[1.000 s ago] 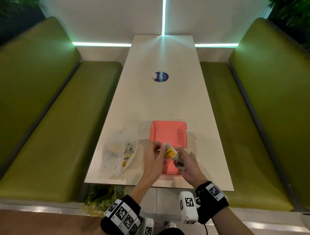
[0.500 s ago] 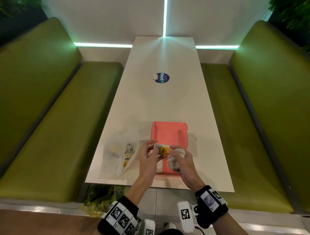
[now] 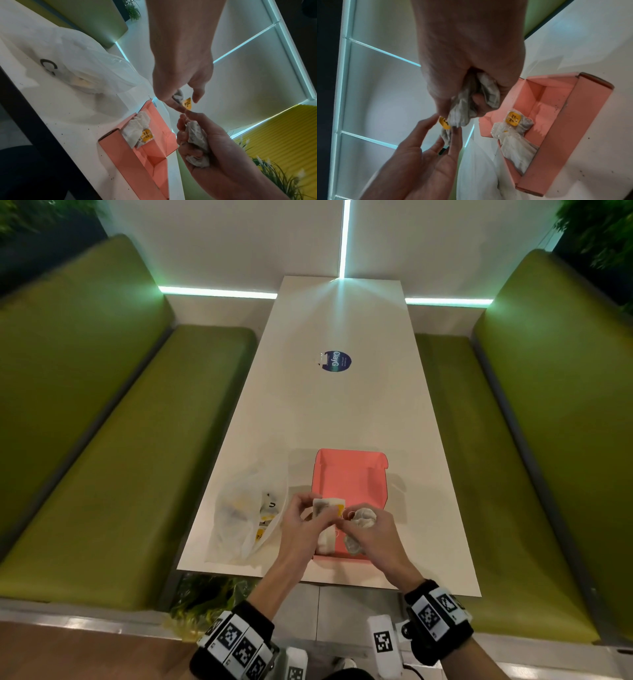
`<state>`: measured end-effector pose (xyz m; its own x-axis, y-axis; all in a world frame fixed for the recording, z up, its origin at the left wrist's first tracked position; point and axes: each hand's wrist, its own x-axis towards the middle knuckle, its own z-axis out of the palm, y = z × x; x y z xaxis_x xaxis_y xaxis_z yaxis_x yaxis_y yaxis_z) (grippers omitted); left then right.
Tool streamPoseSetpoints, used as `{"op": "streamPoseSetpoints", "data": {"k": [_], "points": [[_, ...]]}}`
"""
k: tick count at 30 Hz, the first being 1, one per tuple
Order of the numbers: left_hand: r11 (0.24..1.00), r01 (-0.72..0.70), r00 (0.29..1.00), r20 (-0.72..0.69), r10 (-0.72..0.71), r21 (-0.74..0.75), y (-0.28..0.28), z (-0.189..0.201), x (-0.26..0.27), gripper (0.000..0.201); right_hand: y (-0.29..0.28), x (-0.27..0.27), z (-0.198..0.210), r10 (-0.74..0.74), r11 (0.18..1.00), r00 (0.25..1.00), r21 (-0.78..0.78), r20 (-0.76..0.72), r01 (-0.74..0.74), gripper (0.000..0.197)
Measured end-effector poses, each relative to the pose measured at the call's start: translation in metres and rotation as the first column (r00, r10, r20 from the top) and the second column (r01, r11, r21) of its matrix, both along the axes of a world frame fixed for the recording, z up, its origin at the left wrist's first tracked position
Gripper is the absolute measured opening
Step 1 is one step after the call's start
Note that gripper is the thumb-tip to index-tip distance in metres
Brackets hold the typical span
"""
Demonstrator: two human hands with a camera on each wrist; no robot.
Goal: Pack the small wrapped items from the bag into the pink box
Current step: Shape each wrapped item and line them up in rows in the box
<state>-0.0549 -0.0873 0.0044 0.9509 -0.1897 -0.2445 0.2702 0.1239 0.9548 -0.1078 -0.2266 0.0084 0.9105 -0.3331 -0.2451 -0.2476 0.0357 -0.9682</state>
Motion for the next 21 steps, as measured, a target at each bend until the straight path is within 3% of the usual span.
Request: {"op": "streamPoseSetpoints", "data": {"k": [4, 7, 12, 17, 21], "points": [[0.998, 0.038, 0.996, 0.075, -0.041, 0.046, 0.004, -0.003, 0.003, 0.025, -0.002, 0.003, -0.004, 0.006, 0.993, 1.000, -0.120, 0.000, -0.006, 0.009], [0.981, 0.109, 0.975, 0.176, -0.138, 0.161, 0.010, -0.002, 0.008, 0.024, -0.009, 0.002, 0.001, 0.059, 0.975, 0.998, -0.215, 0.010, -0.056, 0.011], [0.868, 0.264, 0.868, 0.289, -0.404, 0.420, 0.022, 0.003, 0.013, 0.018, -0.025, 0.002, 0.016, 0.203, 0.891, 0.979, -0.418, 0.019, -0.177, 0.008], [0.795, 0.260, 0.775, 0.373, -0.510, 0.548, 0.029, 0.007, 0.022, 0.026, -0.032, -0.003, 0.018, 0.425, 0.643, 0.901, -0.670, -0.090, -0.371, 0.011], [0.824, 0.201, 0.788, 0.412, -0.457, 0.529, 0.030, 0.013, 0.023, 0.021, -0.030, -0.009, 0.009, 0.445, 0.495, 0.863, -0.738, -0.238, -0.459, 0.021]]}}
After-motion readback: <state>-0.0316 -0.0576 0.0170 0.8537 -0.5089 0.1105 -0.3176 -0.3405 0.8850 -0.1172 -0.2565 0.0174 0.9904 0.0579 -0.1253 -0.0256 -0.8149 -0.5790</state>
